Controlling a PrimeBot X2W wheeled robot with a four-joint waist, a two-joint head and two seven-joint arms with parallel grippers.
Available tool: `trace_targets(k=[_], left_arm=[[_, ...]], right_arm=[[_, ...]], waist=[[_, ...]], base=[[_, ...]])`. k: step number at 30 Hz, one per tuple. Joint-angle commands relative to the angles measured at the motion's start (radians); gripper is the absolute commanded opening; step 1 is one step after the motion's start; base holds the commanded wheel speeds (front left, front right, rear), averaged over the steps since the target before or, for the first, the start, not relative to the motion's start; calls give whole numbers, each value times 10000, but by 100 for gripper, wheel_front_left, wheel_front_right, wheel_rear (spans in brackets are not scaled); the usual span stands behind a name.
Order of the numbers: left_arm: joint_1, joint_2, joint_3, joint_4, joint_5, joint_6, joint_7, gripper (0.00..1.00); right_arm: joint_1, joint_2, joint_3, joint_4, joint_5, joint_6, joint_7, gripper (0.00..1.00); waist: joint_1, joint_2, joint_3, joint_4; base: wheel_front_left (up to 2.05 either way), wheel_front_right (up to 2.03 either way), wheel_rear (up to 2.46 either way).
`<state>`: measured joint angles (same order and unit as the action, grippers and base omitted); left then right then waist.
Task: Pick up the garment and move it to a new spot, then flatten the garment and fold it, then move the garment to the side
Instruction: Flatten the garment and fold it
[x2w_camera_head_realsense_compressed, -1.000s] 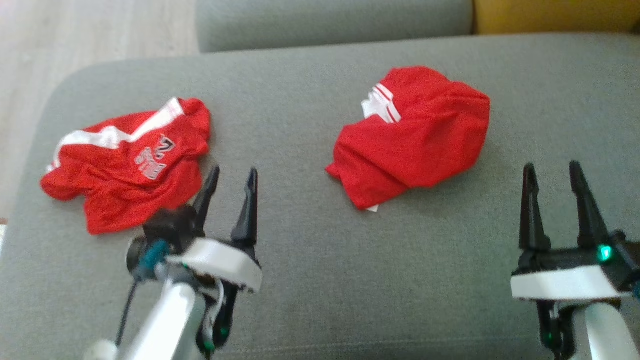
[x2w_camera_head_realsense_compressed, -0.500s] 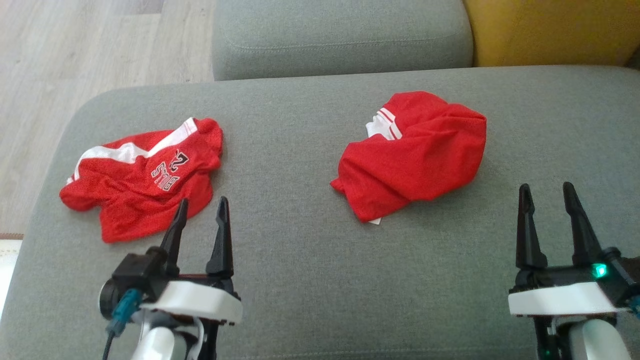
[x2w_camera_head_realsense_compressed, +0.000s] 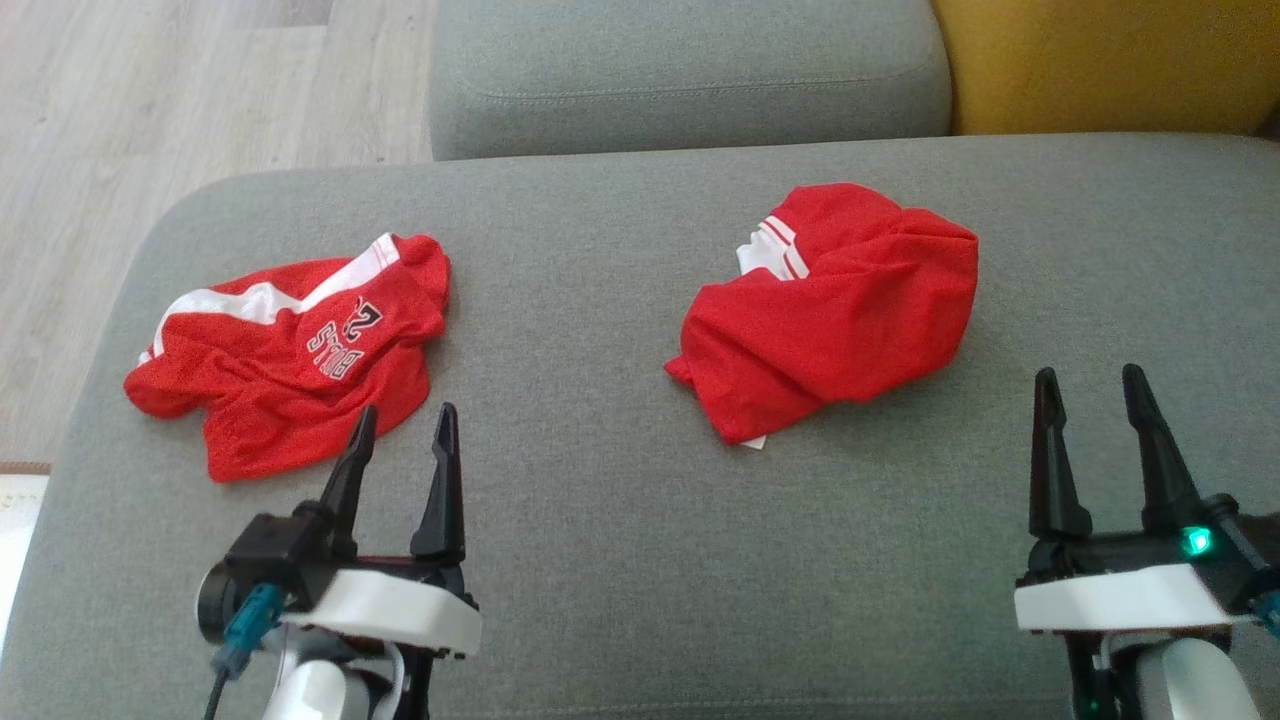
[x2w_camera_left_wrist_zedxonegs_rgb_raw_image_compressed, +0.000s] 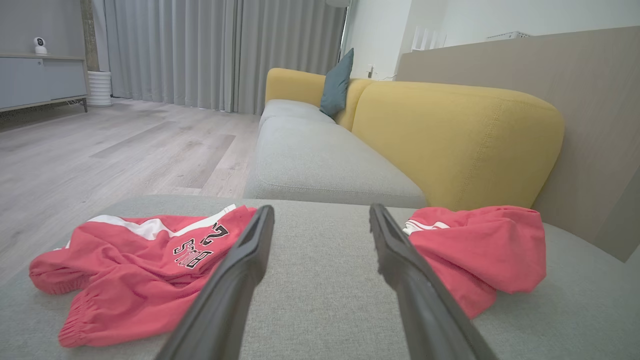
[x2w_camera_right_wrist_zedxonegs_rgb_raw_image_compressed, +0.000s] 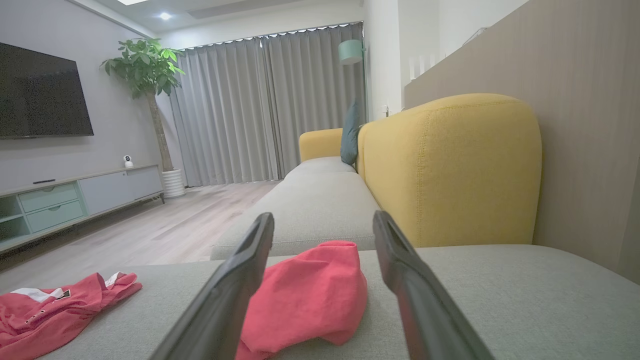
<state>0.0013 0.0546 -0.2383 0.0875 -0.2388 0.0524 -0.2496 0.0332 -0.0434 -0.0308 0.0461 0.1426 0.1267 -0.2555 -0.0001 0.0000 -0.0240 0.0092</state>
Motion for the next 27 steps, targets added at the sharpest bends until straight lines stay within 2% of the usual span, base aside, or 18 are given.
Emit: trace_targets(k=[1, 8, 17, 27], left_arm=[[-283, -36, 397, -294, 60, -44, -122, 100], [-389, -41, -90, -135, -119, -34, -122, 100], [-696, -42, -538, 16, -246, 23, -122, 100], [-1116, -42, -830, 137, -433, 48, -122, 100]], right_arm=[[-207, -68, 260, -319, 37, 40, -63, 100], [-255, -68, 966, 76, -467, 40, -63, 100], [-1257, -68, 2115, 1920, -1476, 40, 427, 100], [-2542, -68, 1849, 3842, -2366, 40, 773, 100]], waist=[[1, 0, 9, 28], [1, 0, 140, 459], [1, 0, 952, 1575], [1, 0, 1791, 2484]], base=[[0, 0, 0], [0, 0, 0], [0, 0, 0], [0, 0, 0]])
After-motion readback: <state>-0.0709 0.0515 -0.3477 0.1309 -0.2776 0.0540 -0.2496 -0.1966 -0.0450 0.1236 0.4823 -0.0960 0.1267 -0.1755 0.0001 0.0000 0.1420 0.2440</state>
